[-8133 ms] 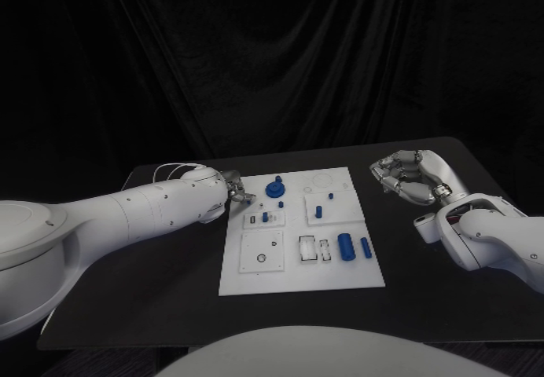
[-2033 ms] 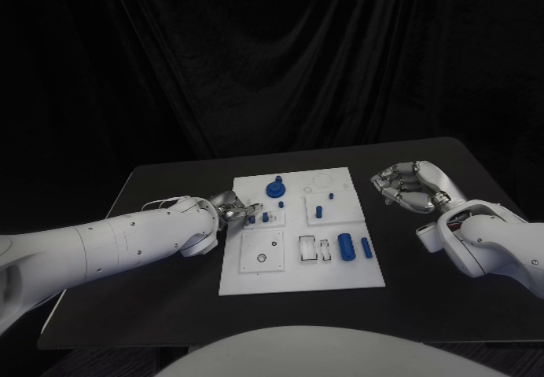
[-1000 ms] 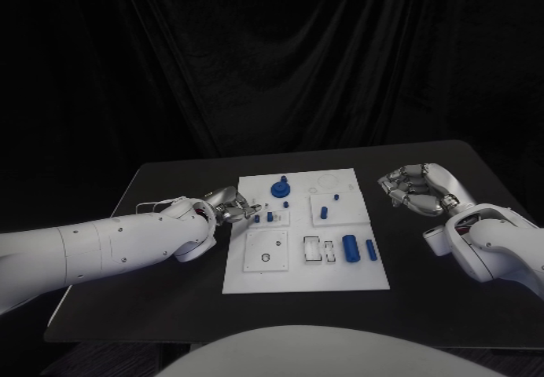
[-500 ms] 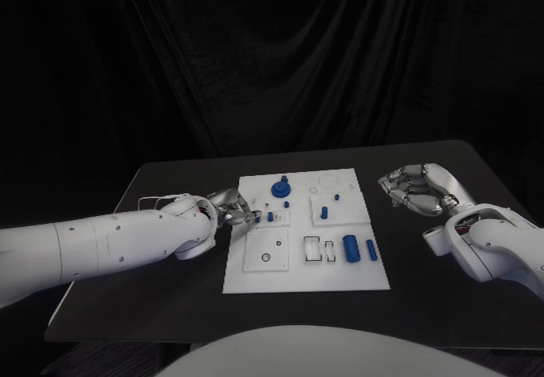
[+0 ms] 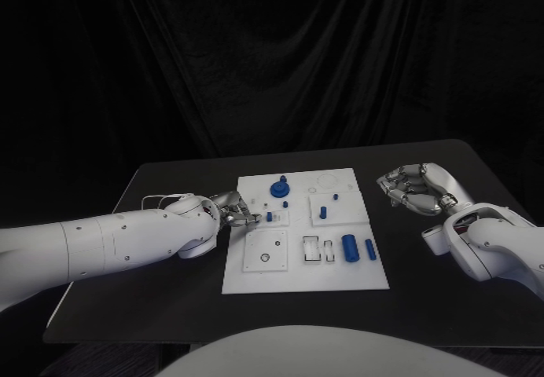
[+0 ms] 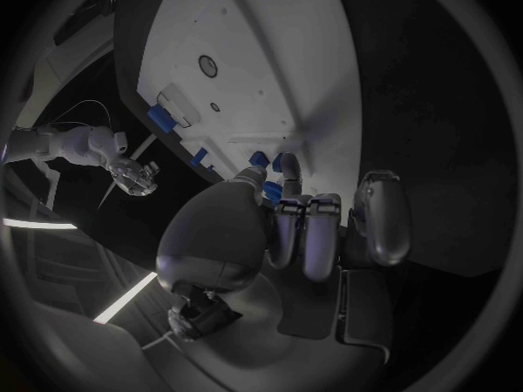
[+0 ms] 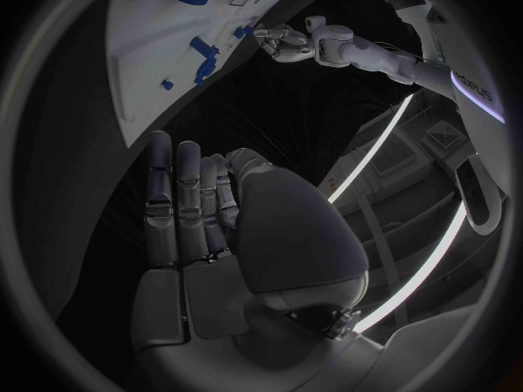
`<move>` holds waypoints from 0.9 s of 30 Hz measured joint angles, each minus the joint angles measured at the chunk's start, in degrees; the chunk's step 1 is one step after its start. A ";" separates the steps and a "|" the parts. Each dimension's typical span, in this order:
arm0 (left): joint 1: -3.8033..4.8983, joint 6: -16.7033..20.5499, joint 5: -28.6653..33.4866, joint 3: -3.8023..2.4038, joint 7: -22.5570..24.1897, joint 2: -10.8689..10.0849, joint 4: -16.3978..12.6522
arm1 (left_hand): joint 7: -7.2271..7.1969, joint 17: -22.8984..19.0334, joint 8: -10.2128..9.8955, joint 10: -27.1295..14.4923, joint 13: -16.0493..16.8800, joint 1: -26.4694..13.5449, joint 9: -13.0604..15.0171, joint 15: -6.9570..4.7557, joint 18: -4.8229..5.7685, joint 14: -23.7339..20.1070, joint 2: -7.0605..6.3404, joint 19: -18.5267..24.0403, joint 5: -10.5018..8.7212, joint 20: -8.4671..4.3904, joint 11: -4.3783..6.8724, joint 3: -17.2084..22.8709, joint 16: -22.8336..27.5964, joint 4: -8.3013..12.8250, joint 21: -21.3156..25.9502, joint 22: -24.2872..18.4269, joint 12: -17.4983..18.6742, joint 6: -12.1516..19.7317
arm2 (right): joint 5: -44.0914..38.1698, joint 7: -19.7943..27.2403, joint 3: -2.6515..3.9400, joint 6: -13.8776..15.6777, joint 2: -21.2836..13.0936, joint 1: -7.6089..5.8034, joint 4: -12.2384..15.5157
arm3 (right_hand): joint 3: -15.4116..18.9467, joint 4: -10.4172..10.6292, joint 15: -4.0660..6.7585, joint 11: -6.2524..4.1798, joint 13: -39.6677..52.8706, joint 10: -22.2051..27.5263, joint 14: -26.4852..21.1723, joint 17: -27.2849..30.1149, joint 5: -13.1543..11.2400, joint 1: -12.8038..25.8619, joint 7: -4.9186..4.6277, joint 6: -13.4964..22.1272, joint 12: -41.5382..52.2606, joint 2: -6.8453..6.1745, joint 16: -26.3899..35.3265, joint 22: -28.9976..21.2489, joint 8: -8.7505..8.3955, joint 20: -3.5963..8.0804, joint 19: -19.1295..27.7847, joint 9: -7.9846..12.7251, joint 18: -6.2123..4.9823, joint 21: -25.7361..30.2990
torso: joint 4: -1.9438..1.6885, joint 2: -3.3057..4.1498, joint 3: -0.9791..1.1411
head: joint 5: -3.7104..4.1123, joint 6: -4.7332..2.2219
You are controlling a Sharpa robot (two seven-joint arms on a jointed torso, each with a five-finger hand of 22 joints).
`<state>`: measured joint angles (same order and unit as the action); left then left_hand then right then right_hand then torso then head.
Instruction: Assemble the parts on the task board
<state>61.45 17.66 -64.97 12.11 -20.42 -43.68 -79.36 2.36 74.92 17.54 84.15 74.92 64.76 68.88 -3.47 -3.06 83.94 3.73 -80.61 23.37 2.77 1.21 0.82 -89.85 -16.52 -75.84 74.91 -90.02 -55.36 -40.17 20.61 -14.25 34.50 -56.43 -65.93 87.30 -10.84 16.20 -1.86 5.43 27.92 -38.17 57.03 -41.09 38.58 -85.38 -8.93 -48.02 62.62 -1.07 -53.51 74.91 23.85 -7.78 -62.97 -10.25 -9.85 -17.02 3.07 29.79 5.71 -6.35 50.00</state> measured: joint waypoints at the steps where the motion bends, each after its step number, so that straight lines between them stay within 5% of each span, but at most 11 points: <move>1: 0.00 -0.05 -0.01 0.00 -0.02 0.11 0.09 | 0.17 0.00 -0.02 0.00 0.00 0.00 -0.09 0.00 0.00 0.00 0.00 0.00 -1.47 0.00 0.00 0.00 0.00 0.00 0.00 0.00 0.00 0.17 | 0.00 0.00 0.00 0.00 -0.01 0.00 0.02 | 0.00 0.00 0.00 0.00 0.00 0.00 0.00 0.00 0.00 0.00 0.00 0.00 0.00 0.00 0.00 0.00 0.00 0.00 0.00 0.00 0.00 0.00 | 0.00 0.00 0.00 | 0.01 0.00; 4: 0.00 -0.16 -0.03 0.00 -0.05 0.49 0.36 | 0.30 0.00 -0.39 0.00 0.00 0.00 -0.20 0.00 0.00 0.00 0.00 0.00 -3.53 0.00 0.00 0.00 0.00 0.00 0.23 0.00 0.00 0.91 | 0.00 -0.02 0.00 0.00 -0.06 0.00 0.06 | 0.00 0.00 0.00 0.00 0.00 0.00 0.00 0.00 0.00 0.00 0.00 0.00 0.00 0.00 0.00 0.00 0.00 0.00 0.00 0.00 0.00 0.00 | 0.00 0.01 0.00 | 0.10 0.00; 21: 0.00 -0.27 -0.25 0.02 -0.09 2.36 2.69 | 0.81 0.00 -0.86 -0.21 0.00 0.00 -0.54 0.00 0.00 0.00 0.00 0.42 -4.12 0.41 -0.21 0.00 0.00 0.00 0.74 -0.01 0.00 2.04 | 0.00 -0.13 0.00 -0.04 -0.23 0.00 0.30 | 0.00 0.00 0.00 0.00 -0.17 0.00 0.00 0.13 0.00 0.00 0.00 0.00 0.00 0.00 -0.23 -0.01 0.00 0.00 0.00 0.00 0.00 0.00 | -0.01 0.01 -0.01 | 0.29 0.00; 27: 0.00 -0.61 -0.66 0.02 -0.52 2.75 3.65 | 0.60 0.00 -0.86 -0.21 0.00 0.64 -0.59 0.00 0.00 0.00 0.64 0.42 -0.70 0.41 -0.21 0.01 0.00 0.01 0.74 -0.01 0.00 2.25 | 0.00 -0.20 0.00 -0.07 -0.24 0.00 0.33 | 0.00 0.00 0.00 0.00 -0.25 0.00 0.00 0.19 0.00 0.00 0.00 0.00 0.00 0.00 -0.23 0.00 0.00 0.00 0.00 0.00 0.00 0.00 | -0.01 0.00 -0.01 | 0.27 0.00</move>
<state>61.45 17.05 -65.64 12.13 -20.94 -40.93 -75.71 2.96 74.91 16.69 83.94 74.92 65.39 68.29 -3.47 -3.06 83.94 4.36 -80.19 22.67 3.18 0.99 0.83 -89.85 -16.51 -75.11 74.90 -90.02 -53.11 -40.17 20.42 -14.25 34.43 -56.67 -65.92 87.62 -10.84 16.20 -1.86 5.43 27.67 -38.18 57.03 -40.90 38.58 -85.37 -8.93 -48.02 62.62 -1.07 -53.73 74.92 23.85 -7.78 -62.97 -10.25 -9.85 -17.02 3.07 29.79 5.71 -6.08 50.00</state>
